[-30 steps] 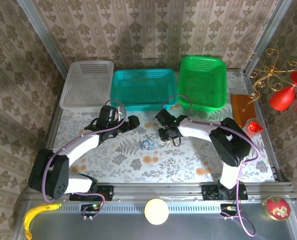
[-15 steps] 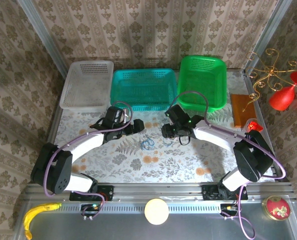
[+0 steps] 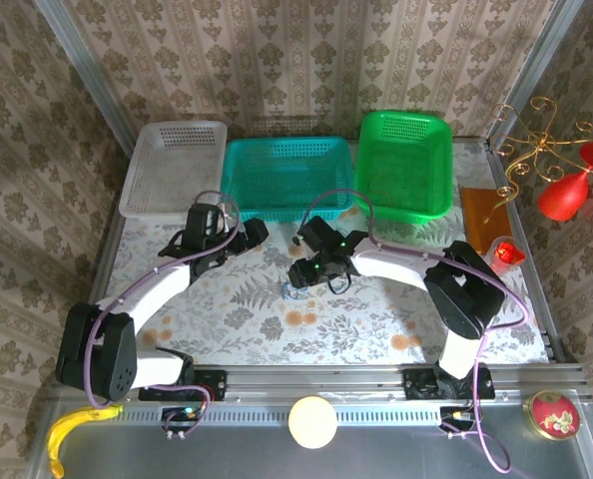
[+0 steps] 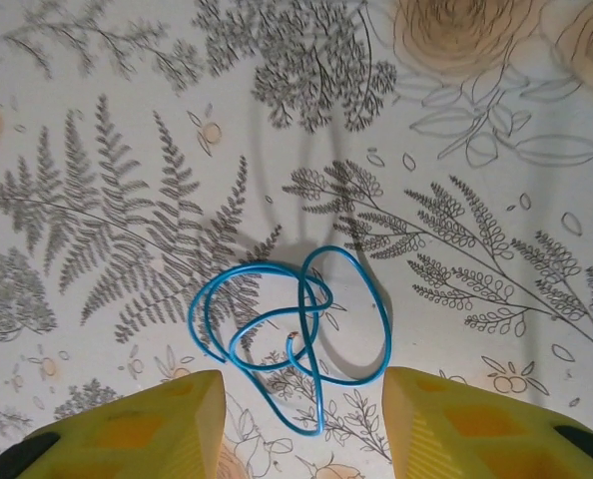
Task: Untangle the cables
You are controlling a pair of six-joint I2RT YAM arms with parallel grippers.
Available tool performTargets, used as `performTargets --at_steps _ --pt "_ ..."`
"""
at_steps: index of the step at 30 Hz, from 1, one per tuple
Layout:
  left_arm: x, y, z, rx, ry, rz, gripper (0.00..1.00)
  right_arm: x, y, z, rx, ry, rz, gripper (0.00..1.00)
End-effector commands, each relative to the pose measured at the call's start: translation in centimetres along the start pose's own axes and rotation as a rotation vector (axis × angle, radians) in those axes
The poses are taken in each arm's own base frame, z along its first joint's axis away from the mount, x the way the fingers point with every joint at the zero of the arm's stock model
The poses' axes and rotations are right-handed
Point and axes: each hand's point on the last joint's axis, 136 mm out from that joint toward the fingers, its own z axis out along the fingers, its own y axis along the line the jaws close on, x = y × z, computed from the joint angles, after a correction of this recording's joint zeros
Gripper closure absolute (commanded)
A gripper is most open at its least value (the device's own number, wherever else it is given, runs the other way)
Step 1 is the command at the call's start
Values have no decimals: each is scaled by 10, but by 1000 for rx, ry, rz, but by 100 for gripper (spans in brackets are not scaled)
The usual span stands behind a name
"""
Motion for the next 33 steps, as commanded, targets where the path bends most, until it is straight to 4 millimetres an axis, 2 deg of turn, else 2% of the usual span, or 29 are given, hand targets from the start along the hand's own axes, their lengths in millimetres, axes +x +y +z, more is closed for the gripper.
performTargets --at_steps 1,7,9,12,13,14,19,23,28,29,32,33 --pt "-14 -19 -12 56 -30 -4 0 3 2 9 -16 27 8 55" --pt "-16 -23 -18 75 -39 3 0 5 -3 21 -1 44 15 65" --pt "-15 -23 -19 77 -40 4 0 2 -3 22 -5 43 17 74" --pt "-13 -25 -21 93 -39 10 0 -5 2 9 -26 17 15 94" --pt "-13 -26 -21 99 -41 10 0 -10 3 1 -35 -3 16 99" --pt "-13 -27 -22 108 -41 10 0 -15 5 -10 -45 -25 21 100" --pt "-11 -33 -25 141 -45 17 0 -42 17 -71 -129 -181 46 100" --pt "-11 -47 -28 202 -58 32 3 -60 21 -115 -199 -305 88 100" --pt "-13 -76 -29 307 -79 53 15 -80 19 -152 -248 -426 135 100" --pt "-12 -83 -29 326 -80 55 17 -84 20 -165 -263 -461 139 100" --pt "-15 -98 -28 365 -95 46 20 -91 20 -179 -284 -509 160 100" --pt "-8 -109 -27 392 -82 55 21 -92 19 -181 -287 -518 164 100"
